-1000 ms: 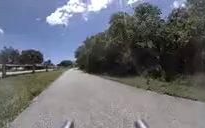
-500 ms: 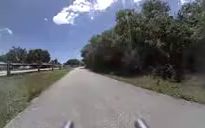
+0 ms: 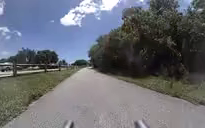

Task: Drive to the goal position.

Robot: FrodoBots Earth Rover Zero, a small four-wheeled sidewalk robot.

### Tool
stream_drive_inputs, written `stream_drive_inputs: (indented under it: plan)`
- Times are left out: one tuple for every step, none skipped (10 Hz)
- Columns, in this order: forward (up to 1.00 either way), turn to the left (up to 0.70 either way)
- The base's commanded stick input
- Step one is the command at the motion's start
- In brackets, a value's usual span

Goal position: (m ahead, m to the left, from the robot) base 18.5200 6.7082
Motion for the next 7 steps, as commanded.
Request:
stream_drive_inputs:
  plan:
    - [0.50, 0.00]
    - [0.50, 0.00]
    - [0.50, 0.00]
    - [0.50, 0.00]
    - [0.50, 0.00]
    - [0.50, 0.00]
    - [0.50, 0.00]
